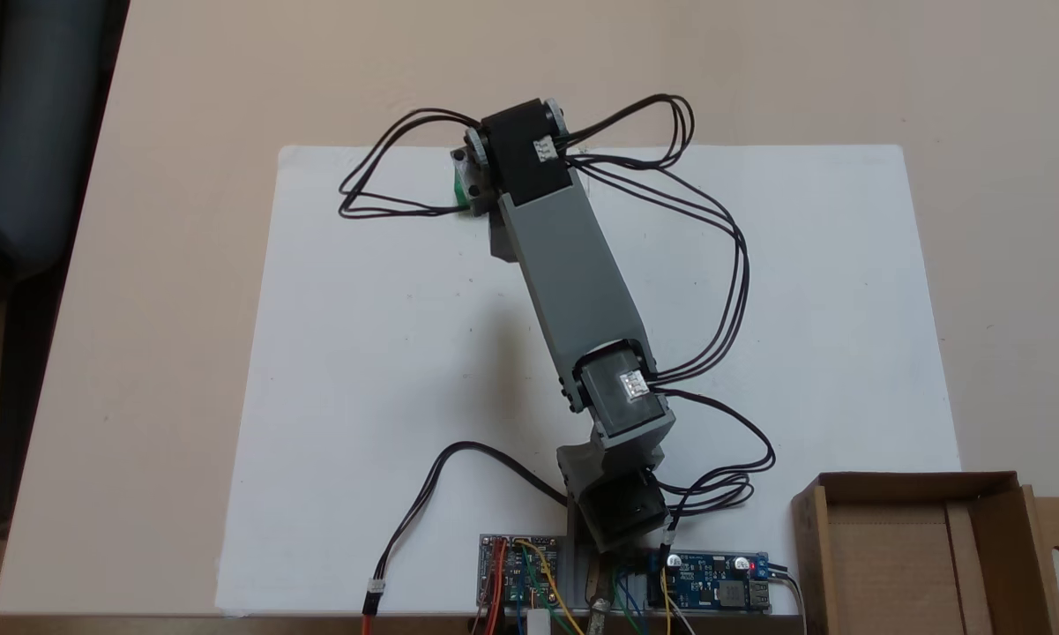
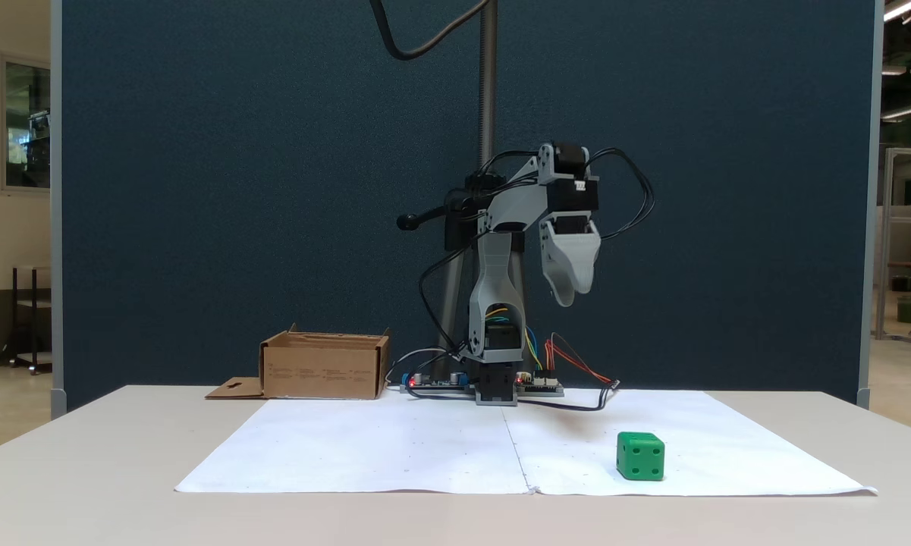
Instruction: Grasp a green dice and put it in the bin.
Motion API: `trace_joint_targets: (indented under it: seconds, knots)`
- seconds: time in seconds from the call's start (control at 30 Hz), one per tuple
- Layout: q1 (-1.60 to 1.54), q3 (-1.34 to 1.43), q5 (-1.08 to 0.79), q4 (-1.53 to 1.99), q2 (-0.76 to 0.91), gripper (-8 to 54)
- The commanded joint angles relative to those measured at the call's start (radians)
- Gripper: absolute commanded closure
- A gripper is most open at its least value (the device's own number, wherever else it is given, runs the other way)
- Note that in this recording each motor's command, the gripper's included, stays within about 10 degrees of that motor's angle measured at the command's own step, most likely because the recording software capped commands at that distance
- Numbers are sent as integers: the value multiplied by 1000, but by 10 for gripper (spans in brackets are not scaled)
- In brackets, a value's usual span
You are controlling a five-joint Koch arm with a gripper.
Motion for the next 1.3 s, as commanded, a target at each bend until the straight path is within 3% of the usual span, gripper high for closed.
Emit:
trace_joint_targets:
  seconds: [0.0, 0.33, 0.87, 1.27]
  knots:
    - [-31, -64, 77, 175, -29, 27]
    - [-60, -308, 121, 175, -212, 28]
    - [-97, -371, 152, 175, -419, 27]
    - [-8, -469, 160, 175, -482, 27]
